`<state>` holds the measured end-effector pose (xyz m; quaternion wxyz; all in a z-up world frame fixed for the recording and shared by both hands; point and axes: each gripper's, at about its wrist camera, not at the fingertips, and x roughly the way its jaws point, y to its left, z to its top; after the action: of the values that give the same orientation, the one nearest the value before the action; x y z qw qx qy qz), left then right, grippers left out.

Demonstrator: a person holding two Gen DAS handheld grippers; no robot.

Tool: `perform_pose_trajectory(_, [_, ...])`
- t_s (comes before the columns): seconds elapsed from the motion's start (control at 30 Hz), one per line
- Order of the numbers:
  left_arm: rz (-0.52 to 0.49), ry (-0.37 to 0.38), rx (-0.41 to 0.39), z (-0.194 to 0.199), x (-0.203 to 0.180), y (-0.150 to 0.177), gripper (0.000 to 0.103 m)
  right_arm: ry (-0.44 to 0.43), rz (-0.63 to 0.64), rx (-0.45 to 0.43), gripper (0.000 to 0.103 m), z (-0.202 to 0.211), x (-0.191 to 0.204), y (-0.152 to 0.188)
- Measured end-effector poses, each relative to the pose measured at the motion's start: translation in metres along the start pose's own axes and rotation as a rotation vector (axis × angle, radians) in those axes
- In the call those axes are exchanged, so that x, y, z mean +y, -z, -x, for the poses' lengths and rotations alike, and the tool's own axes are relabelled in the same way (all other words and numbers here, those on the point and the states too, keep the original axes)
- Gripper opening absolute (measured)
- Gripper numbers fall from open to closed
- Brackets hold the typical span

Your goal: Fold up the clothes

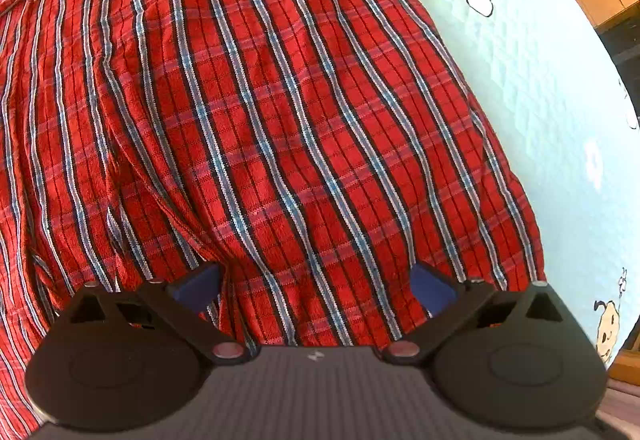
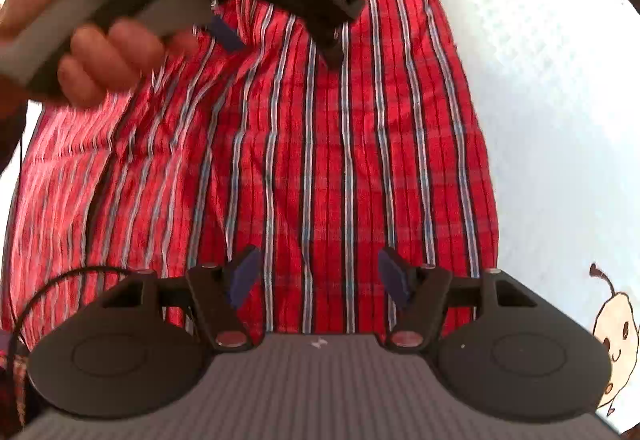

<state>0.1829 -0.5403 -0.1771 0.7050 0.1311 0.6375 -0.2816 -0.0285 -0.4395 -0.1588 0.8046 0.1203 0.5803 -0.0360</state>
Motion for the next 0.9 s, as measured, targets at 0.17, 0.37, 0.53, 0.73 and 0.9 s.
perform_pose_trajectory(0.17, [-0.002, 0.002, -0.002, 0.002, -0.001, 0.003, 0.103, 0.004, -0.01, 0.063, 0.067, -0.002, 0.0, 0.012])
perform_pose_trajectory(0.37, [-0.003, -0.004, -0.006, -0.004, -0.007, 0.0, 0.103, 0.006, -0.008, -0.006, 0.067, 0.003, -0.003, -0.004])
perform_pose_trajectory(0.53, [-0.01, 0.003, -0.01, -0.005, -0.007, 0.001, 0.103, 0.042, -0.034, 0.097, 0.067, -0.002, -0.017, 0.027])
perform_pose_trajectory(0.73, [0.007, 0.031, -0.009, -0.001, -0.004, -0.001, 0.103, -0.003, -0.012, -0.037, 0.067, 0.007, -0.007, -0.01])
perform_pose_trajectory(0.9, [0.041, 0.088, -0.018, 0.022, 0.021, 0.008, 0.095, 0.0, -0.045, 0.037, 0.069, -0.014, -0.015, 0.011])
